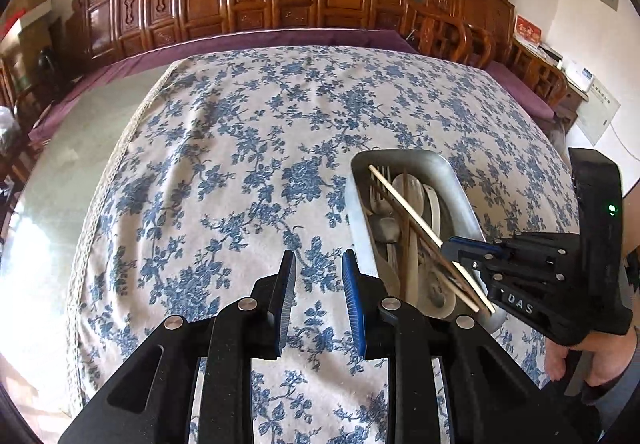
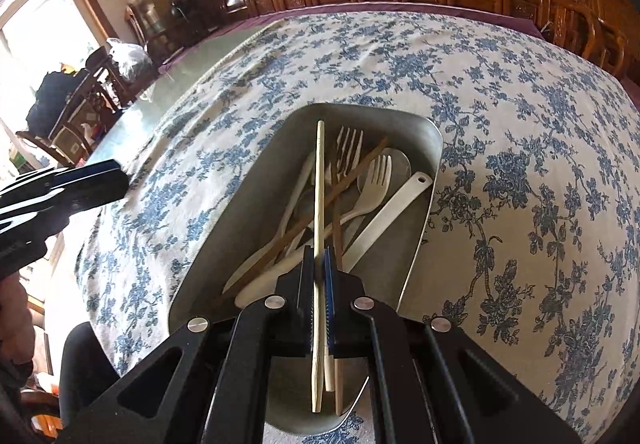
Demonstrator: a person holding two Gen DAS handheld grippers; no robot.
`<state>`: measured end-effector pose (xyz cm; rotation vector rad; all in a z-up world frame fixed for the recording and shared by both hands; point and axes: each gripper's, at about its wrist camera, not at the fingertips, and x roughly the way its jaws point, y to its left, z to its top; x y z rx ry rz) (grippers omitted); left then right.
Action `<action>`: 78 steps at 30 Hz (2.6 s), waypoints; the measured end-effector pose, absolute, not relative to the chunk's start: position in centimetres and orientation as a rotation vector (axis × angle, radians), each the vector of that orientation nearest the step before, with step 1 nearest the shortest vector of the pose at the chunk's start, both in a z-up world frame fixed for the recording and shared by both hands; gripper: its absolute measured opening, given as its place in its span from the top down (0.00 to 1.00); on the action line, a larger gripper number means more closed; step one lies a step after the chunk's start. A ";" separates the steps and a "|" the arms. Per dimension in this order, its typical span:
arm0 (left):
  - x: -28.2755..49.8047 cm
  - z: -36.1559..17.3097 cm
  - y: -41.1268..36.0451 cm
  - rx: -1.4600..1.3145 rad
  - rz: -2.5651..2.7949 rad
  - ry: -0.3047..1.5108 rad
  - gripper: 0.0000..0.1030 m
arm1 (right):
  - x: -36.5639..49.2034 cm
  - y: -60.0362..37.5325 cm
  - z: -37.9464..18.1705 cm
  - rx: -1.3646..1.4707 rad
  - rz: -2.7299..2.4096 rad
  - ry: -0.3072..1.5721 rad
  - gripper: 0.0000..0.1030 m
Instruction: Organize utensils
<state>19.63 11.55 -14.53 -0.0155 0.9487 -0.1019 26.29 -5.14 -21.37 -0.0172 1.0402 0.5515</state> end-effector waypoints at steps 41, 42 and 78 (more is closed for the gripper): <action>9.1 -7.1 5.6 -0.018 -0.084 0.722 0.09 | 12.5 -15.4 -9.5 0.014 0.395 0.697 0.17; 8.6 -6.7 5.1 -0.020 -0.088 0.713 0.08 | 12.0 -15.8 -9.2 0.015 0.386 0.690 0.12; 1.5 3.2 1.8 -0.011 -0.043 0.494 0.08 | 4.3 -21.6 2.7 0.011 0.212 0.398 0.03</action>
